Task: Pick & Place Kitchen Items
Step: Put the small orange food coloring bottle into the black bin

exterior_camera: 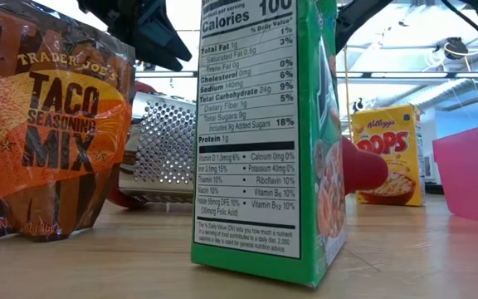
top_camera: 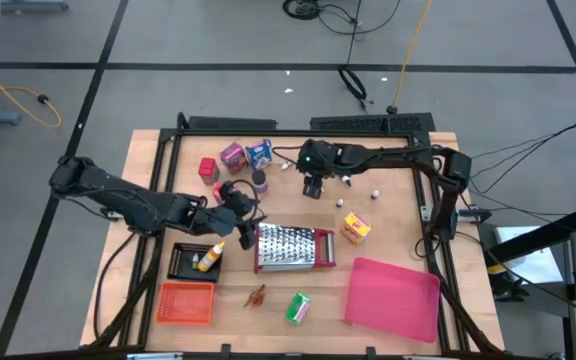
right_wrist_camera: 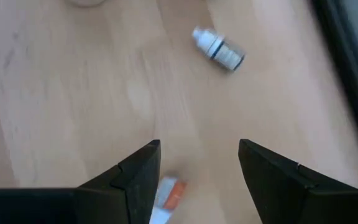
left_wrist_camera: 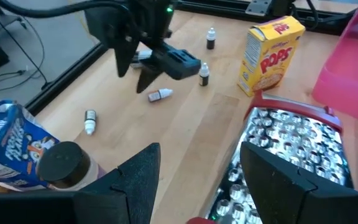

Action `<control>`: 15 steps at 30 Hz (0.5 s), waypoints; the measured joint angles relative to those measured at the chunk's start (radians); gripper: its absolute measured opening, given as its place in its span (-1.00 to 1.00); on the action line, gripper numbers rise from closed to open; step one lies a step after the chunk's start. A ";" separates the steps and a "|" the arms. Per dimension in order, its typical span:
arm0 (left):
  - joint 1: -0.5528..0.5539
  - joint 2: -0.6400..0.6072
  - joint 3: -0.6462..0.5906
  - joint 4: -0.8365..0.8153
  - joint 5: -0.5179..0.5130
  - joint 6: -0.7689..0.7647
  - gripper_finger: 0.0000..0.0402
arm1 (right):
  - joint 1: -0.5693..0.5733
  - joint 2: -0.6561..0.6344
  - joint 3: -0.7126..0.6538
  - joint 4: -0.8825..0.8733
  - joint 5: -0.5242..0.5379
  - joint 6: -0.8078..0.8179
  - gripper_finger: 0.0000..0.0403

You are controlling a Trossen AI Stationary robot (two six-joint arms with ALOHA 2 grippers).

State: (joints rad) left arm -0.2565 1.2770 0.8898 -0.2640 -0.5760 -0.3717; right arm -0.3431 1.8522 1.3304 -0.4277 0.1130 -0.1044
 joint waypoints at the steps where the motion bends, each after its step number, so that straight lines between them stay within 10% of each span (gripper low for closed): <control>1: 0.000 0.000 0.000 0.000 0.002 0.000 0.12 | 0.000 -0.001 0.000 -0.027 -0.020 0.023 0.05; 15: 0.000 0.000 0.000 0.000 0.003 -0.009 0.12 | -0.003 -0.002 -0.116 0.013 -0.036 0.132 0.04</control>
State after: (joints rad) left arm -0.2565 1.2770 0.8894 -0.2642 -0.5729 -0.3811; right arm -0.3461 1.8503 1.2146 -0.4143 0.0770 0.0275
